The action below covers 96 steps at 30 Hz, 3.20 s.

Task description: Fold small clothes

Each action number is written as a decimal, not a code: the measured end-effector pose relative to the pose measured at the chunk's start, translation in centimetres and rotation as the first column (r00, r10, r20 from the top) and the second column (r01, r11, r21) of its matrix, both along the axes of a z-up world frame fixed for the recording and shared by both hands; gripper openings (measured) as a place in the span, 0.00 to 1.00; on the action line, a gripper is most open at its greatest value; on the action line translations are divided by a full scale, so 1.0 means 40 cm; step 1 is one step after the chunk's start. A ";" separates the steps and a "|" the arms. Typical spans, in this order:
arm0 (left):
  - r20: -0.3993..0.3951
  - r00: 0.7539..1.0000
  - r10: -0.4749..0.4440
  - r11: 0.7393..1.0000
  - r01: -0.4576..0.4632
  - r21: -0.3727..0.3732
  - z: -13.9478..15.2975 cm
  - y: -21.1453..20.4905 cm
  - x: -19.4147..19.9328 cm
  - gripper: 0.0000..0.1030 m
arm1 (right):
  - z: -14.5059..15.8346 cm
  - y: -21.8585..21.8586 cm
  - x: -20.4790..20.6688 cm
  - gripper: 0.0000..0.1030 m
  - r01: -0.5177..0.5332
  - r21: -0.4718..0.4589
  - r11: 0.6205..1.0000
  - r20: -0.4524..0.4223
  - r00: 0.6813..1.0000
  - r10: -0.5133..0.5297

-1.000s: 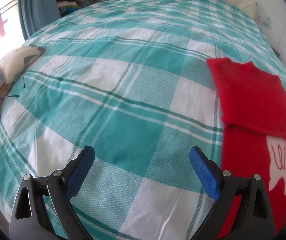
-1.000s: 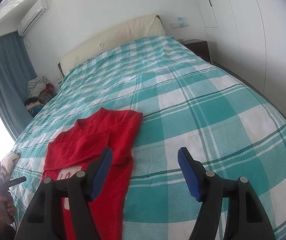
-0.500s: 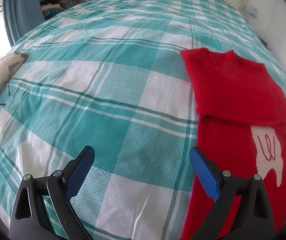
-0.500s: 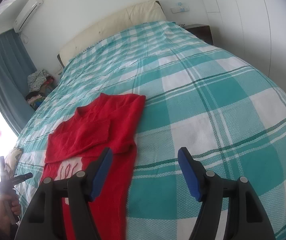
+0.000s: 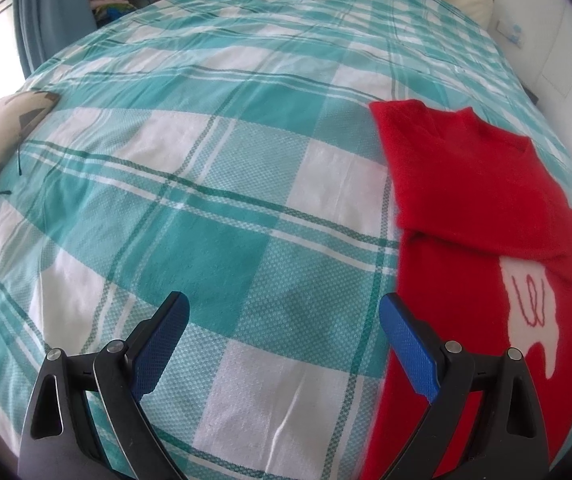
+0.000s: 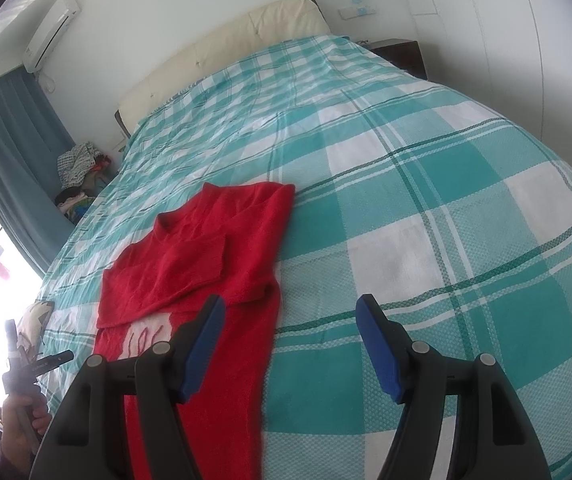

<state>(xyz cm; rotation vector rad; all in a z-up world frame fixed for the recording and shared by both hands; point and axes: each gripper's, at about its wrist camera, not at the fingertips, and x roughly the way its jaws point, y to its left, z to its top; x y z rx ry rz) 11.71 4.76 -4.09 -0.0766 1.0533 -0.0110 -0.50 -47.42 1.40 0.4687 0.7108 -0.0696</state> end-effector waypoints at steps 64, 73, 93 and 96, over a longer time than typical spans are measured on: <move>-0.007 0.999 0.036 0.999 -0.036 -0.013 -0.001 0.018 -0.002 0.94 | -0.006 -0.010 -0.005 0.65 0.017 0.005 1.000 0.002 1.000 -0.017; -0.007 0.999 0.037 0.999 -0.037 -0.013 -0.001 0.017 -0.002 0.94 | -0.006 -0.008 -0.005 0.65 0.017 0.005 1.000 0.001 1.000 -0.017; -0.006 0.999 0.038 0.999 -0.038 -0.013 -0.002 0.017 -0.004 0.94 | -0.008 -0.005 -0.005 0.65 0.017 0.003 1.000 0.001 1.000 -0.017; -0.007 0.999 0.037 0.999 -0.037 -0.013 -0.002 0.017 -0.004 0.94 | -0.008 -0.005 -0.005 0.65 0.016 0.003 1.000 0.000 1.000 -0.016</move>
